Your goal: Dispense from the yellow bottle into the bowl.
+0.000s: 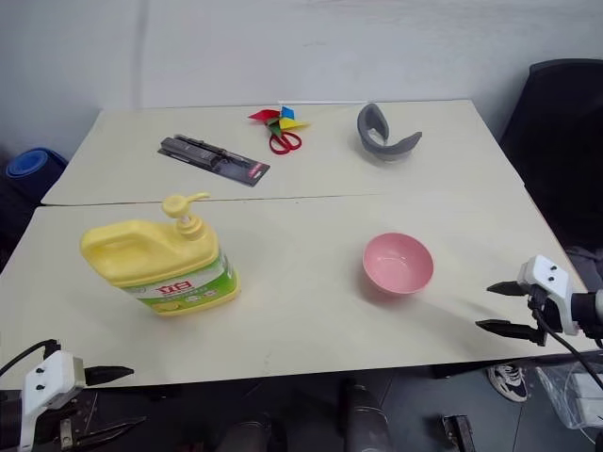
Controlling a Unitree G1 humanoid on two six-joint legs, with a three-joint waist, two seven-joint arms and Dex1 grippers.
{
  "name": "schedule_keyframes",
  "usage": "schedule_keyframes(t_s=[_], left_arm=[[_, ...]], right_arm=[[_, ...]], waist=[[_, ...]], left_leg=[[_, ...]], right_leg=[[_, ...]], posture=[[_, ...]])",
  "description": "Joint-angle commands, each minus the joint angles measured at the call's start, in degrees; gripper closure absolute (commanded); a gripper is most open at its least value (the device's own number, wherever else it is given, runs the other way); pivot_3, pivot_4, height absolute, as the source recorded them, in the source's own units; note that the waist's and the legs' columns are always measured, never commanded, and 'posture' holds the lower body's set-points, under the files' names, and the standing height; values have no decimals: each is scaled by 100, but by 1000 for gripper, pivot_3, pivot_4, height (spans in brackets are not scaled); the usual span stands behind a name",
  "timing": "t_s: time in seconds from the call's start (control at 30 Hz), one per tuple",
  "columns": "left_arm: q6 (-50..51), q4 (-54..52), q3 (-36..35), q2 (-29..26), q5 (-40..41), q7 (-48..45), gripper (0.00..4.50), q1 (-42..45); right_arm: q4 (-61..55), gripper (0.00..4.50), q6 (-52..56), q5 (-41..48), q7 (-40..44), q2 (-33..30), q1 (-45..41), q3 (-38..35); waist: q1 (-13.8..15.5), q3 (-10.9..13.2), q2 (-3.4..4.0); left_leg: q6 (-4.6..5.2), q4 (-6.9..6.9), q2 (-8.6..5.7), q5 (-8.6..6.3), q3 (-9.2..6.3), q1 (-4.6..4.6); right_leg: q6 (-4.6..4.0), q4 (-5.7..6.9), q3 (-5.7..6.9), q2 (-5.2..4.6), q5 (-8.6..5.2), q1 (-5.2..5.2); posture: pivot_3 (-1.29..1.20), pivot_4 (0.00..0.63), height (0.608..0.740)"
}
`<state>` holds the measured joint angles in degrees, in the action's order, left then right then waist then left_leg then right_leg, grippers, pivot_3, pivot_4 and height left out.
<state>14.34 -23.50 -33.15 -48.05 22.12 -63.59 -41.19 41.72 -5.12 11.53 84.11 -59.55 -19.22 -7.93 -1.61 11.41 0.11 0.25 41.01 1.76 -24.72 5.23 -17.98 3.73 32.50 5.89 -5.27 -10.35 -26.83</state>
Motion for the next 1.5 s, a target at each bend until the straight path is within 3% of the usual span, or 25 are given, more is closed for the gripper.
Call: schedule_keyframes(t_s=[0.03,0.27,0.4,0.6,0.7,0.93,1.17,1.27,1.47,1.5], left_arm=[[-119,50,4,74,-118,23,0,-8],[340,-306,-76,296,242,309,0,227],[860,-733,-261,177,809,200,0,291],[2323,-1880,-1150,-507,3002,54,0,613],[2699,-2090,-1293,-1042,3685,335,0,1234],[2785,-1860,-674,-2100,3769,73,0,2625],[2739,-1172,524,-2492,3780,36,0,4375],[2738,-1025,988,-2456,3705,43,0,4943],[2834,-919,1397,-2355,3648,55,0,5522],[2853,-908,1417,-2352,3651,53,0,5579]], right_arm=[[-88,28,-56,50,-83,-9,27,-97],[-577,28,209,139,-90,5,149,-53],[-1329,28,1051,558,95,-91,366,-199],[-3718,28,2557,1397,-51,-253,969,-490],[-4691,28,2912,1489,-446,-121,930,-353],[-5367,28,3196,733,-1713,512,320,659],[-5266,28,3200,441,-2155,900,208,1099],[-5217,644,3188,335,-2333,1089,192,1236],[-4999,2678,3035,58,-2606,1323,202,1405],[-4933,2678,3036,25,-2658,1365,183,1409]], waist=[[1,0,0],[3,0,0],[8,-1,-1],[32,-1,-1],[34,-1,-1],[11,-3,-4],[12,-1,-1],[9,-1,-2],[0,-1,-2],[2,-1,-2]], left_leg=[[0,0,0,0,0,0],[0,3,0,0,0,1],[-2,3,2,0,-2,2],[-8,12,6,2,-8,6],[-15,16,0,3,-14,12],[-57,1,10,2,1,39],[-68,-9,16,5,10,49],[-68,-7,16,5,15,52],[-69,-8,16,5,24,59],[-69,-8,16,5,25,59]], right_leg=[[0,0,0,0,0,0],[8,4,-1,0,5,0],[13,10,-2,-1,7,0],[12,32,-4,-5,7,0],[11,35,-10,-3,6,2],[-4,55,-18,42,-3,15],[-12,54,-30,61,-7,15],[-8,55,-35,62,-5,17],[-8,61,-45,65,-5,17],[-8,62,-45,65,-5,17]], posture=[[0,150,740],[0,150,740],[0,150,740],[0,150,740],[0,150,740],[0,150,740],[0,150,740],[0,150,740],[0,150,740],[0,150,740]])
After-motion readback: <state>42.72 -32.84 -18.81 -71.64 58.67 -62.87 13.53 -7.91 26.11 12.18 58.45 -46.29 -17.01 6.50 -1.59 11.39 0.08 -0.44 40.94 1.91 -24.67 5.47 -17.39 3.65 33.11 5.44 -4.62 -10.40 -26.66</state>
